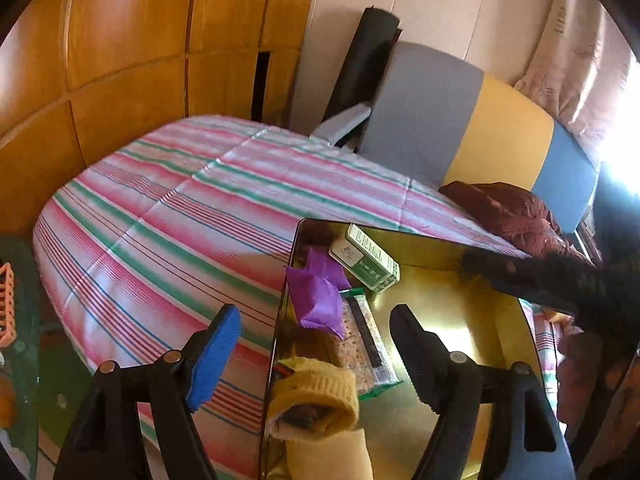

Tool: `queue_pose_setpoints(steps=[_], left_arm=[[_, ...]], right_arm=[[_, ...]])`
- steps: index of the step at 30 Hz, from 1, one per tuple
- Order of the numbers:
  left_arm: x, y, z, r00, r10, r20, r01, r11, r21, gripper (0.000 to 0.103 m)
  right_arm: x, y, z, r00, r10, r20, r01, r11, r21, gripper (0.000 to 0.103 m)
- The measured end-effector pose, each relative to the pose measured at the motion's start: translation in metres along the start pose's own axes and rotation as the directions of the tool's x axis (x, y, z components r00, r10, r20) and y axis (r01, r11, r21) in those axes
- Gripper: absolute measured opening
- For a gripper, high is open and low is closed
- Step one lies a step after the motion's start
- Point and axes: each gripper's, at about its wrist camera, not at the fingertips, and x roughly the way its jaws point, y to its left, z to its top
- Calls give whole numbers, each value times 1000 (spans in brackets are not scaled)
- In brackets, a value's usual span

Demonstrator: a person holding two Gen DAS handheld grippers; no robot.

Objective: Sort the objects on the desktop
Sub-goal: 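Carry the purple packet and green-striped box over the gold tray and release both, then move both tools back over the remaining items on the bedspread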

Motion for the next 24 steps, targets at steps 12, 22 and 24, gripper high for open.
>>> queue_pose_setpoints(steps=[12,22,24], left_arm=[[-46,-45,-32,994,-85,65,79,993,93,76],[-34,-113,-67,961,-254,-108,272,938,214,76],[-36,-128,-73,952,-279,-126,303,918,255,76]], right_arm=[[-109,-2,-85,919,-245,310,306,937,-167,103],[-170,-83,-133,917,-267,296,233,962,143,102],[-180,-95,-142,913,-287,292,242,954,179,102]])
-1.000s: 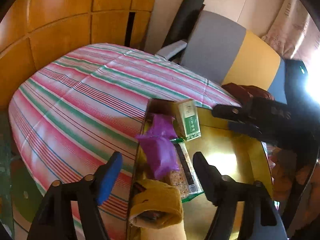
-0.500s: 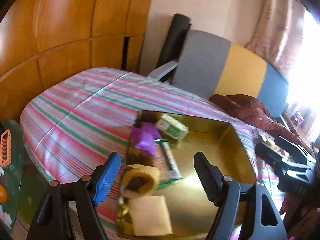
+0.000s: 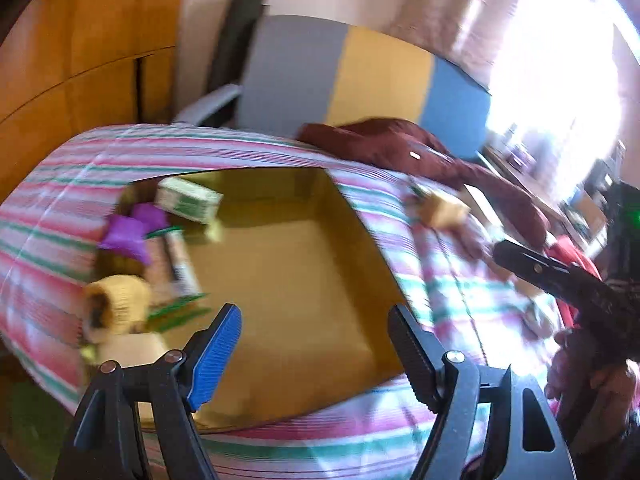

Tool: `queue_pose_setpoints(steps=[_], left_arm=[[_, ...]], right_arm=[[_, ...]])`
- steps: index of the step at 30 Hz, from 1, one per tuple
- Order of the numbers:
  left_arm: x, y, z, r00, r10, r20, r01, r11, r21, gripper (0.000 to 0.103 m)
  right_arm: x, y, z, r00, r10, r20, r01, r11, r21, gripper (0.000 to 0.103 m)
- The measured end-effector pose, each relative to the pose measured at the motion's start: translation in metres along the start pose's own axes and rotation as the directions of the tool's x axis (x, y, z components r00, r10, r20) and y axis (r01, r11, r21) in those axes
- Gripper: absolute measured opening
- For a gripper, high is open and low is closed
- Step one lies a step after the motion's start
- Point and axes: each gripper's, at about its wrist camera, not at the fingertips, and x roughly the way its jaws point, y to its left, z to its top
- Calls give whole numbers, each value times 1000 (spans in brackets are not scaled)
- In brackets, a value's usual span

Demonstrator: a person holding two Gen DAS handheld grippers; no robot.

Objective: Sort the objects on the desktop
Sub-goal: 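Move both tools back over the remaining items on the bedspread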

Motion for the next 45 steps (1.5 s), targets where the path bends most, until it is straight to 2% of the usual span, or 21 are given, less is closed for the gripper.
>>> queue_pose_setpoints(steps=[10,15,19,25,31,36,38,40,42,43,44,45], left_arm=[[20,-67,-12,989,-99,-112,116,981,158,75],[26,-92,-12,979,-144,-148,171,965,196,75],[31,-105,-16,973,-151,-174,188,957,220,75],[35,-109,-25,966,-150,-211,197,954,227,75],[39,-111,-29,962,-142,-232,195,955,223,75],[43,-111,-27,963,-138,-232,190,957,219,75],[45,-110,-26,962,-139,-233,191,958,215,75],[47,-110,-24,962,-139,-236,190,959,210,75],[50,-109,-21,960,-138,-243,189,962,199,75],[51,-108,-20,961,-137,-242,186,963,195,75],[52,-108,-18,961,-136,-242,185,964,192,75],[53,-108,-16,961,-136,-242,184,965,186,75]], right_arm=[[-46,-100,-12,990,-143,-12,142,971,192,102],[-69,-148,-6,987,-161,-14,157,936,314,102],[-82,-190,8,987,-157,34,129,899,419,103],[-68,-234,47,977,-203,68,157,893,421,103],[-21,-285,82,977,-210,26,177,878,445,103],[15,-305,86,987,-147,-57,157,874,460,103],[24,-297,80,995,-38,-90,76,882,464,103],[23,-279,76,992,62,-109,-9,901,434,103],[17,-261,70,975,202,-98,-143,896,421,103],[13,-250,66,951,298,-79,-239,875,421,103],[8,-241,62,936,347,-60,-294,865,408,103],[5,-237,59,932,358,-53,-309,863,400,103]])
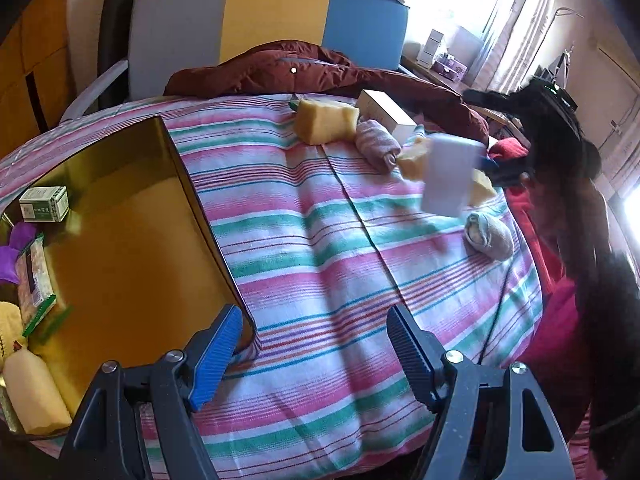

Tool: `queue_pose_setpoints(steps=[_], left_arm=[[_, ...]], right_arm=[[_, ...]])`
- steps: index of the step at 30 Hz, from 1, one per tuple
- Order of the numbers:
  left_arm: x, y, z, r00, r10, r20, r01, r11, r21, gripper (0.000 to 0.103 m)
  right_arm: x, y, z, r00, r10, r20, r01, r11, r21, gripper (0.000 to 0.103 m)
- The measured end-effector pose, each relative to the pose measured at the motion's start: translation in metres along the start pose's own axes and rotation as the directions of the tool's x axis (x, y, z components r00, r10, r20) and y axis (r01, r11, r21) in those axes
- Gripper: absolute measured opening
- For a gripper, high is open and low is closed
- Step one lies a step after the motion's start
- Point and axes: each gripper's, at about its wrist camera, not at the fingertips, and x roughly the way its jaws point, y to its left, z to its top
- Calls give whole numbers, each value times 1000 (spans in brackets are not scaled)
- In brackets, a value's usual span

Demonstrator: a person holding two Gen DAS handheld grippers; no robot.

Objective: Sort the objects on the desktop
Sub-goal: 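Move both tools back over the remaining items on the bedspread, then grasp the white eraser block with the left tool while the right tool grasps the white sock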

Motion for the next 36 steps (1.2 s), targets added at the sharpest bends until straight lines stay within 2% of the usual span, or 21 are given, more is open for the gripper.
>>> queue_pose_setpoints(steps=[1,4,7,11,15,17,19,20,23,25,31,36], left_arm=[[0,0,2,1000,0,1,0,1000,-4,75],[1,-6,11,1000,10,4,-10,1000,-5,75],[2,-17,20,1000,1,18,-1,1000,21,75],[13,-42,32,1000,-12,11,11,996,85,75],[28,-72,41,999,-42,4,41,983,178,75],[37,-81,46,997,-72,-22,75,980,185,75],[49,-84,50,987,-140,-81,149,980,134,74],[56,-84,52,981,-161,-105,171,980,102,71],[73,-87,55,970,-189,-150,199,978,55,69],[78,-89,57,964,-211,-164,219,975,27,69],[87,-100,65,937,-298,-181,293,954,-55,69],[90,-122,77,931,-319,-175,318,947,-32,69]], right_arm=[[-2,2,-6,1000,5,9,-5,1000,3,103],[-8,-5,-10,997,-66,50,64,997,37,103],[-21,-18,-8,990,-100,102,91,992,92,103],[-42,-29,-4,962,-193,193,167,976,140,103],[-59,-41,4,944,-213,251,165,966,199,103],[-65,-46,4,941,-210,266,152,963,220,103],[-73,-46,5,938,-200,282,137,964,228,103],[-76,-46,5,936,-196,293,131,965,229,103],[-79,-43,5,932,-196,304,131,966,221,103],[-83,-40,5,935,-175,308,115,972,204,103],[-72,-15,1,964,-11,265,-10,997,77,103],[-87,2,-15,957,17,289,-36,997,61,103]])
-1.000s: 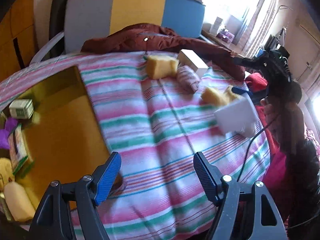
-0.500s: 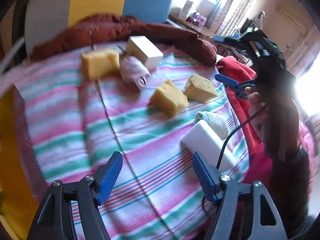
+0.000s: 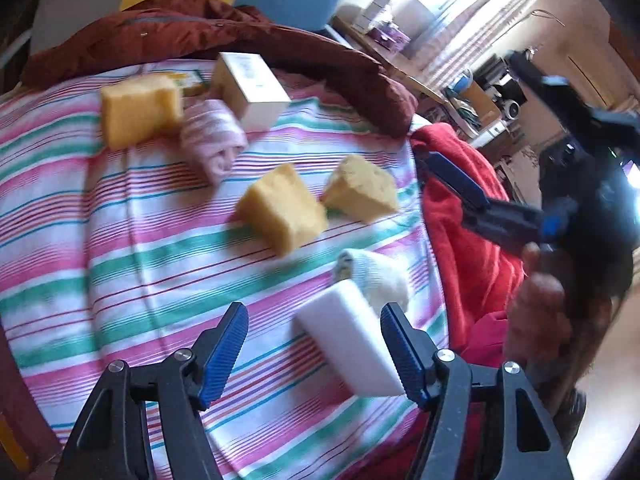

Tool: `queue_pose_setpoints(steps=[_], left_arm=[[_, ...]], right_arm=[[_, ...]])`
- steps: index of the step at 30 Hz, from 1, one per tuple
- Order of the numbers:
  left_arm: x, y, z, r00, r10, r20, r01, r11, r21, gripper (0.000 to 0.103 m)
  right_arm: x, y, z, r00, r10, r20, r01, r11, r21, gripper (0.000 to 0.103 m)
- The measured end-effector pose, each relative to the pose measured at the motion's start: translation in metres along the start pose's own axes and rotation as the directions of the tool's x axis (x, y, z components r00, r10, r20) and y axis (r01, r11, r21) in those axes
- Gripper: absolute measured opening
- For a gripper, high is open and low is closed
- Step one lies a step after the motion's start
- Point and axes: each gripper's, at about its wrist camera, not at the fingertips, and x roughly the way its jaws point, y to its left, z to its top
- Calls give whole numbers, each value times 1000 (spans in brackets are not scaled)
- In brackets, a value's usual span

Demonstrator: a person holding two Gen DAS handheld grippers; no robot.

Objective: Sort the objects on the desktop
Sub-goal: 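Grasp the white eraser block with the left tool while the right tool grasps the white sock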

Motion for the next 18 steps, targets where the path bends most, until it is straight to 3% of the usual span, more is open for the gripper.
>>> queue_pose_setpoints(steps=[4,8,12,18], left_arm=[[16,-20,3,1000,15,-21,-14,999,49,69],[32,-26,-7,994,86,-61,-79,992,99,69],[23,-6,-21,994,100,-52,-96,992,88,73],[4,29,-44,986,156,-63,-154,987,35,69]], right_arm=[[-30,10,-11,999,-22,47,22,1000,-8,103],[-52,15,-22,996,-54,67,55,998,-16,103],[-65,16,-38,996,-70,55,72,997,-23,103],[-69,14,-58,993,-114,26,115,993,-31,103]])
